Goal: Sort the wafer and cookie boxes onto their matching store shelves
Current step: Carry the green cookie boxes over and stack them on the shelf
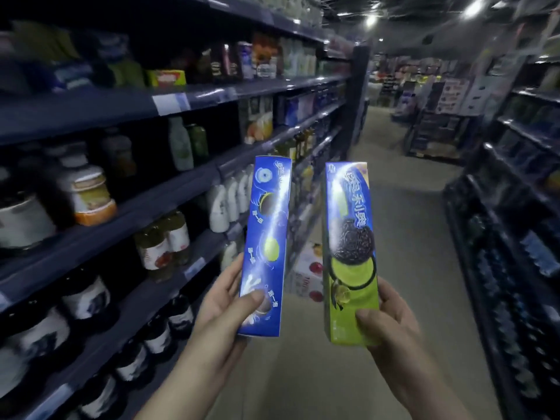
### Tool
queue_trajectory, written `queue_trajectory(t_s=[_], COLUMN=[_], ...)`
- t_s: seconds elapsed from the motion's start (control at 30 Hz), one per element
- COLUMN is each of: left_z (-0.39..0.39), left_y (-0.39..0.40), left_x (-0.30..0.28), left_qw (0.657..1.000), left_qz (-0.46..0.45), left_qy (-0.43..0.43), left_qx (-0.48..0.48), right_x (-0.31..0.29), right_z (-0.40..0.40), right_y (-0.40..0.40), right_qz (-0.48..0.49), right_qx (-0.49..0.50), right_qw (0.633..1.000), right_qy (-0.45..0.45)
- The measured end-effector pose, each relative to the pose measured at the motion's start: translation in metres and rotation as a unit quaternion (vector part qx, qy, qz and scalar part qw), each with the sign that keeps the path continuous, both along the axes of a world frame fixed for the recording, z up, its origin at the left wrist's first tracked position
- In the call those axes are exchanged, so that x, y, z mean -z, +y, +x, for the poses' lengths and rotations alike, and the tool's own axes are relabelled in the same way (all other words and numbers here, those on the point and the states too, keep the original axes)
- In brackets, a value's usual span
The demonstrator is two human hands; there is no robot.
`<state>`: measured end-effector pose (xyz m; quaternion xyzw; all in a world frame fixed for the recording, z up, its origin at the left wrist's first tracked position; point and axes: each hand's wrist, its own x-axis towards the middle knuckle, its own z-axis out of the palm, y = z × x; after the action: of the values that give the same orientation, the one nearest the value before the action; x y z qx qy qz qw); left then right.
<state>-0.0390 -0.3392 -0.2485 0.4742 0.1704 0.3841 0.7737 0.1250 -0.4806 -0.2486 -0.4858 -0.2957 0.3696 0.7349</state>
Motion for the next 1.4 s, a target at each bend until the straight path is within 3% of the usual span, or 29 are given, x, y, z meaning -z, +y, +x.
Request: queue_trajectory(t_s=[0.33, 0.57, 0.73, 0.93, 1.07, 1.23, 1.4], left_z=[0.066, 0.065, 0.051, 0.055, 0.059, 0.048, 0.032], left_y=[0.18, 0.248, 0.262, 0.261, 0.26, 0.251, 0.243], left_x=[-0.021, -0.049, -0.056, -0.084, -0.095, -0.103, -0.107], left_qw=[0.991, 0.97, 0.927, 0.842, 0.782, 0.745, 0.719], left_qz=[0.06, 0.081, 0.088, 0.103, 0.108, 0.125, 0.13], left_qy=[-0.016, -0.011, 0.027, 0.052, 0.039, 0.062, 0.094], left_qx=[-0.12, -0.23, -0.364, -0.527, -0.613, -0.652, -0.676], right_x=[-0.024, -0.06, -0.067, -0.097, -0.118, -0.175, -0.23], right_z=[0.094, 0.109, 0.106, 0.109, 0.113, 0.119, 0.109], right_y=[0.236, 0.359, 0.425, 0.494, 0.53, 0.569, 0.605], right_qz=[0.031, 0.054, 0.07, 0.101, 0.135, 0.216, 0.274], right_qx=[-0.142, -0.207, -0.313, -0.43, -0.463, -0.42, -0.367], right_qw=[0.989, 0.976, 0.947, 0.895, 0.864, 0.833, 0.751], right_qy=[-0.006, -0.029, -0.026, -0.066, -0.146, -0.287, -0.476])
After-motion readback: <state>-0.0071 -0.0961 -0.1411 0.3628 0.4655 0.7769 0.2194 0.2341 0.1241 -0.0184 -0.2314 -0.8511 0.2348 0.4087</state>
